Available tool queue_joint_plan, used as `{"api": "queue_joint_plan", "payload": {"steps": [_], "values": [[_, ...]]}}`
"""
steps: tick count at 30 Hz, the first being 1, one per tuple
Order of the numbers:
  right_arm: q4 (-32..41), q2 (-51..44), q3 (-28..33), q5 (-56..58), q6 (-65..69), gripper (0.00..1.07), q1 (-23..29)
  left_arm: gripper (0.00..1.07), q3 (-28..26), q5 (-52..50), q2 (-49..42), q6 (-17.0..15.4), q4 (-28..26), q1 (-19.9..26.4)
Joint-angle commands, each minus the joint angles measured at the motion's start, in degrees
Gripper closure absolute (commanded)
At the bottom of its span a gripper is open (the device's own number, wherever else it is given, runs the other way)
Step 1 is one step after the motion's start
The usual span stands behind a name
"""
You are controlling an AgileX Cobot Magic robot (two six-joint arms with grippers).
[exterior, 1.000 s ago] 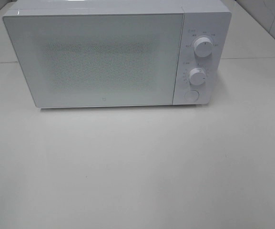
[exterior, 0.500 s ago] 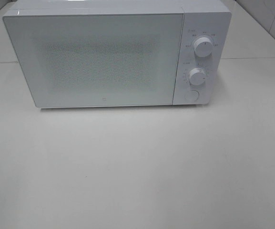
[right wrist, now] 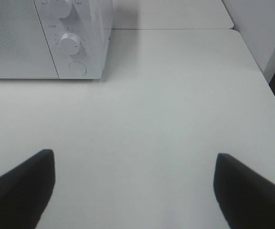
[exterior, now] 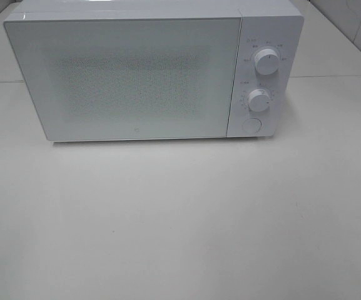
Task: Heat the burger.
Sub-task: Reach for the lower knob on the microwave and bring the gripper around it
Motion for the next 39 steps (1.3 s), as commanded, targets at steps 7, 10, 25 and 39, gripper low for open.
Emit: {"api": "queue_joint_plan", "payload": {"steps": [7, 10, 25, 39], "values": [[0.1, 3.4, -2.7, -3.3, 0.3, 0.21, -0.5, 0.06, 0.2, -0.7, -0.9, -0.2, -0.2, 0.1], [0.1, 6.5, -3.0, -6.5, 0.3, 0.22, -0.5, 0.06, 0.2, -0.7, -0.9, -0.2, -0.2, 0.1], [-0.1, 22.5, -3.0, -24.4, 0.3, 0.27, -0.5, 0.06, 0.2, -0.7, -0.9, -0.2, -0.2, 0.1], [-2.2, 35.1, -3.0, -36.0, 0.3, 0.32, -0.5, 0.06, 0.2, -0.7, -0.9, -0.2, -0.2, 0.1]]}}
